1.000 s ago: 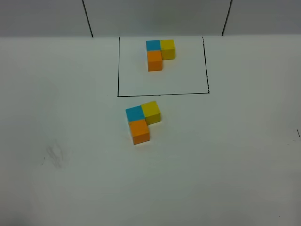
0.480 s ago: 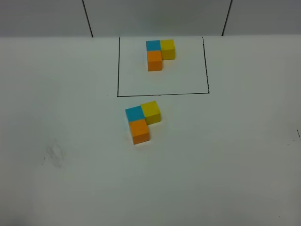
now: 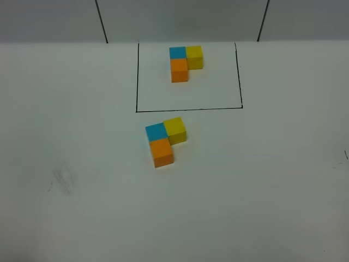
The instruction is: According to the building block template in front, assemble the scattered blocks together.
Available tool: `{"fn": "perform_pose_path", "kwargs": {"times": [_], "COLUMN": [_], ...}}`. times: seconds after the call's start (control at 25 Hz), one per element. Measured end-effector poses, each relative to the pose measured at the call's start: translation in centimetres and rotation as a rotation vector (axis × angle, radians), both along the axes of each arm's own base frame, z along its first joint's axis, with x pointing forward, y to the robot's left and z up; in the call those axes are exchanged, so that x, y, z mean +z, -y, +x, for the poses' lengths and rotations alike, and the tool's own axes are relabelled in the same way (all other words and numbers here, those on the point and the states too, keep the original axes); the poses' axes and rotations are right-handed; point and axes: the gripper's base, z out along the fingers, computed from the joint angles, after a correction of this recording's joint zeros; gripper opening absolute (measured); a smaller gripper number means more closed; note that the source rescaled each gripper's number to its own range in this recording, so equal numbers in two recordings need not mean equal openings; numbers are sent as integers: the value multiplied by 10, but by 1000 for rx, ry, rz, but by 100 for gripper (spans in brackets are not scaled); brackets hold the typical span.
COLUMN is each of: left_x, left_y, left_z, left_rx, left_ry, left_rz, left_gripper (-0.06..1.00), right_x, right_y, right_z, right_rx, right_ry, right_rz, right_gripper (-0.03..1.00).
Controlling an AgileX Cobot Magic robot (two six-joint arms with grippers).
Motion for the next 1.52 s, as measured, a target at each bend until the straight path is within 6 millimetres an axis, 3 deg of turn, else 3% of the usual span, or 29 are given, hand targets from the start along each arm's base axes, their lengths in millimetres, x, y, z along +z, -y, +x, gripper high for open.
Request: {"fn": "perform_pose_path", "kwargs": {"times": [1.52], "left_x": [0], "left_y": [0], "left_z": [0], "left_rx": [0], "left_ry": [0], "left_rz": [0], "left_gripper": [0], "right_x": [0], "right_y": [0], "right_z": [0], "right_rx": [0], "right_ry": [3], "right_rz": [0], "right_gripper": [1]}}
